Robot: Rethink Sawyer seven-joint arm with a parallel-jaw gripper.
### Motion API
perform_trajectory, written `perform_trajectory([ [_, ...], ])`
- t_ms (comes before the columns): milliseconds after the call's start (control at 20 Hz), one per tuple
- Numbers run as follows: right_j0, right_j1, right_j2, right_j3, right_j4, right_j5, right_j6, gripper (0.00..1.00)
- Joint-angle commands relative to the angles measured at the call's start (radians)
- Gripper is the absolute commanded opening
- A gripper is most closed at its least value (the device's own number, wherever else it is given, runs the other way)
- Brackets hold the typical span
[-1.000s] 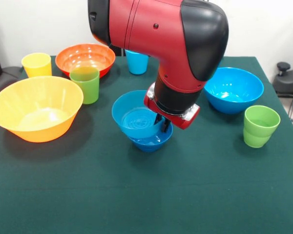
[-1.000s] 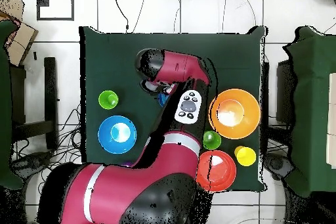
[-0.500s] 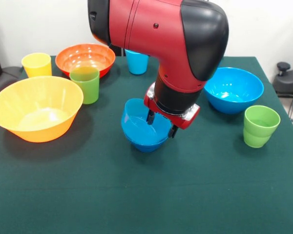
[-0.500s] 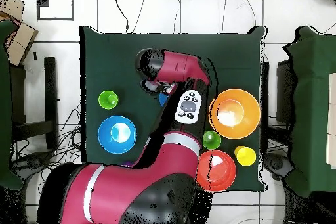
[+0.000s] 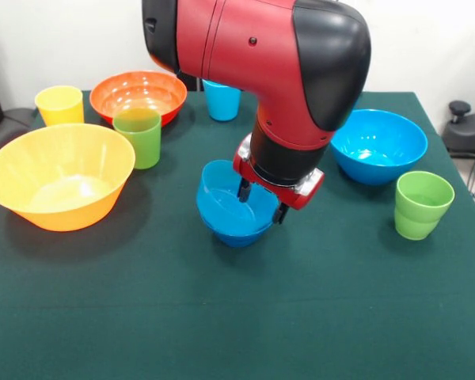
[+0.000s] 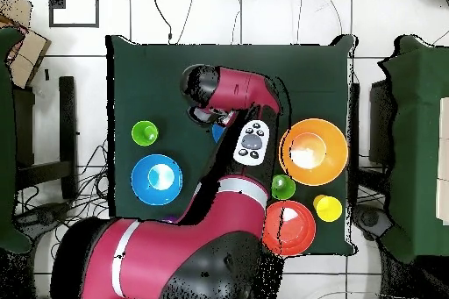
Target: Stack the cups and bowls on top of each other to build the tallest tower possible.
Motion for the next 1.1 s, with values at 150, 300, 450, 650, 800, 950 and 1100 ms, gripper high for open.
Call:
perform_trajectory([
  [150, -0.014, 0.009, 0.115, -0.001, -0.004, 0.064, 0.025, 1.0],
  [300, -0.018, 0.004, 0.121, 0.011, 0.01, 0.067, 0.037, 1.0],
  [450, -0.022, 0.004, 0.121, -0.003, 0.019, 0.105, 0.049, 1.0],
  [650, -0.027, -0.016, 0.13, 0.025, 0.04, 0.121, 0.057, 1.0],
  [800, -0.031, -0.051, 0.133, 0.074, 0.051, 0.117, 0.055, 1.0],
  [950, -0.03, -0.07, 0.136, 0.102, 0.065, 0.118, 0.061, 1.0],
  [1100, -0.035, -0.058, 0.136, 0.084, 0.072, 0.124, 0.067, 1.0],
])
